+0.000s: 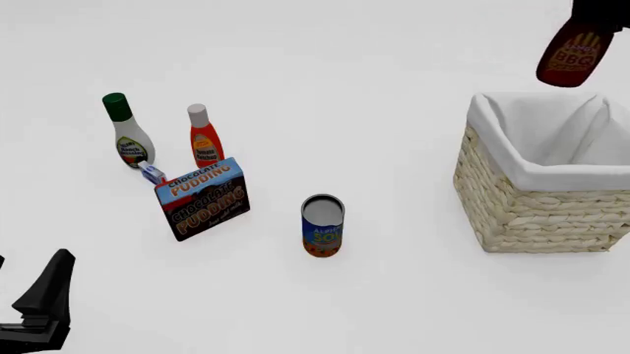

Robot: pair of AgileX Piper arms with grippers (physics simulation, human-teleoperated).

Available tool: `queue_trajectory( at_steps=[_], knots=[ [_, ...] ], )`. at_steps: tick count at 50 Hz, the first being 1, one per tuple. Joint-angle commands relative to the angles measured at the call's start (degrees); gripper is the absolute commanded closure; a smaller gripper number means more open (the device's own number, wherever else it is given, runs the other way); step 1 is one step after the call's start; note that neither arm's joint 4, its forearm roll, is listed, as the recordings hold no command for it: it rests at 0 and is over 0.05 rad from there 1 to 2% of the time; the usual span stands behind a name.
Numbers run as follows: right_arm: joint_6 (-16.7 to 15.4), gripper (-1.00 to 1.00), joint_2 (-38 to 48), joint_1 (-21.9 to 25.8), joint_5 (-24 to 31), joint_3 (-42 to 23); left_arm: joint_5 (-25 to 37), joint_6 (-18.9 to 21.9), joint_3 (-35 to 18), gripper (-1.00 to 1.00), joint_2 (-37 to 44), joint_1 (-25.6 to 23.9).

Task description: Pick the bbq sauce and place it in the basket.

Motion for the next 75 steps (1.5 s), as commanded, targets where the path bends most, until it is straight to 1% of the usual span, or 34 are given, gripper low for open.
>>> queue_trajectory(
  at_steps=[1, 11, 21, 35, 59, 65, 75],
  knots=[
    [1.0, 1.00, 0.2, -2.7, -2.3, 3.2, 0.0, 0.0, 0.0, -1.00, 0.0, 0.0],
    [1.4, 1.00, 1.9, -4.4, -4.6, 5.7, 0.0, 0.0, 0.0, -1.00, 0.0, 0.0],
    [0.3, 1.00, 5.0, -6.5, -7.5, 7.3, 0.0, 0.0, 0.0, -1.00, 0.0, 0.0],
    [0.2, 1.00, 8.5, -8.2, -10.6, 9.3, 0.0, 0.0, 0.0, -1.00, 0.0, 0.0],
    [1.0, 1.00, 13.3, -8.6, -16.0, 12.8, 0.0, 0.0, 0.0, -1.00, 0.0, 0.0],
    [1.1, 1.00, 15.0, -8.9, -18.1, 14.3, 0.0, 0.0, 0.0, -1.00, 0.0, 0.0],
    [1.4, 1.00, 17.6, -8.8, -20.6, 15.0, 0.0, 0.0, 0.0, -1.00, 0.0, 0.0]
  ],
)
